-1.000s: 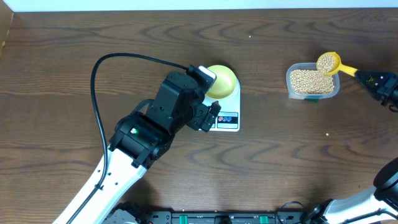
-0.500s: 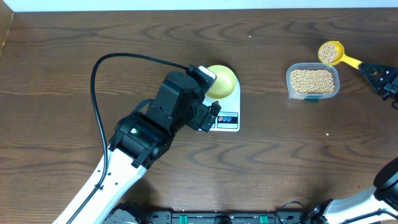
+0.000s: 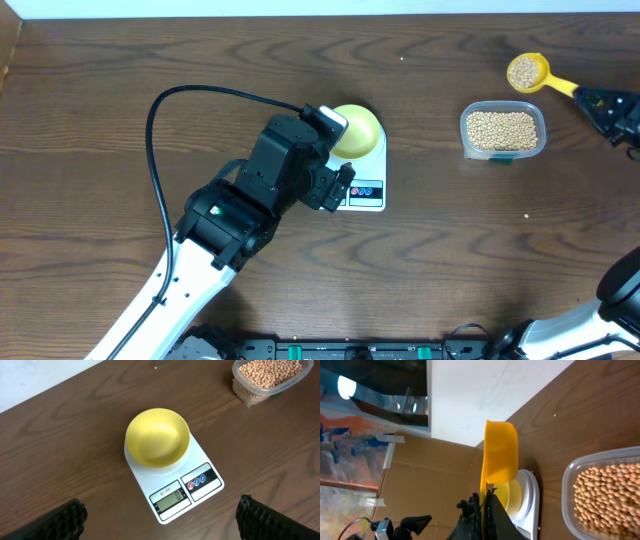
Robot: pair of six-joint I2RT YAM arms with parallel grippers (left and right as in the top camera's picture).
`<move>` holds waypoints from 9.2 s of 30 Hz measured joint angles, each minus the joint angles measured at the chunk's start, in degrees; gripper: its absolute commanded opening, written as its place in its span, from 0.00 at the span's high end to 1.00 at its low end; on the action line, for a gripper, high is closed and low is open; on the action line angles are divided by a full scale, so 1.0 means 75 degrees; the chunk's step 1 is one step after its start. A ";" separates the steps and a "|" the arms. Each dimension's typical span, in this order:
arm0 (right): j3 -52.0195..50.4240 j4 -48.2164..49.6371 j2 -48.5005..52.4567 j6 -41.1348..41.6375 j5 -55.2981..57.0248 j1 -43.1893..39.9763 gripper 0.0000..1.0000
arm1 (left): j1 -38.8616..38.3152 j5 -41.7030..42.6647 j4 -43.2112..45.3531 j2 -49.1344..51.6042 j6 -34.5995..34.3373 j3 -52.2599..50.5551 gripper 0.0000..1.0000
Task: Scoop item into bowl and weigh 50g on scale
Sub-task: 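Carry the filled scoop left toward the yellow bowl on the scale, then tilt the yellow scoop with the right gripper to pour soybeans into the bowl, then carry the empty scoop right back over the soybean container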
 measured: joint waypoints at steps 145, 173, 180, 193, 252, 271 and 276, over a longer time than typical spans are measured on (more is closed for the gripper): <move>-0.0009 0.0571 0.0006 -0.5196 0.5173 0.6379 0.99 | 0.0000 0.0000 0.0000 0.0000 0.0003 0.0000 0.03; -0.0009 0.0417 0.0006 -0.9346 0.5173 0.6455 0.99 | 0.0000 0.0000 0.0000 0.0000 0.0003 0.0000 0.03; -0.0009 0.0446 0.0006 -0.9591 0.5173 0.6473 0.99 | 0.0000 -0.0003 0.0000 0.0000 0.0003 0.0000 0.03; -0.0009 0.1061 -0.0015 -0.9244 0.5164 0.6473 0.99 | 0.0000 0.0000 0.0000 0.0000 0.0003 0.0000 0.02; -0.0029 0.1376 -0.2133 -0.2043 1.4769 0.6184 0.99 | 0.0000 0.0000 0.0000 0.0000 0.0003 0.0000 0.03; 0.0586 -0.0111 -0.2133 -0.0831 1.2552 0.5088 0.99 | 0.0000 0.0000 0.0000 0.0000 0.0000 0.0000 0.03; 0.0679 -0.0968 -0.2133 -0.0813 1.2053 0.4535 0.99 | 0.0000 -0.0003 0.0000 0.0000 0.0003 0.0000 0.03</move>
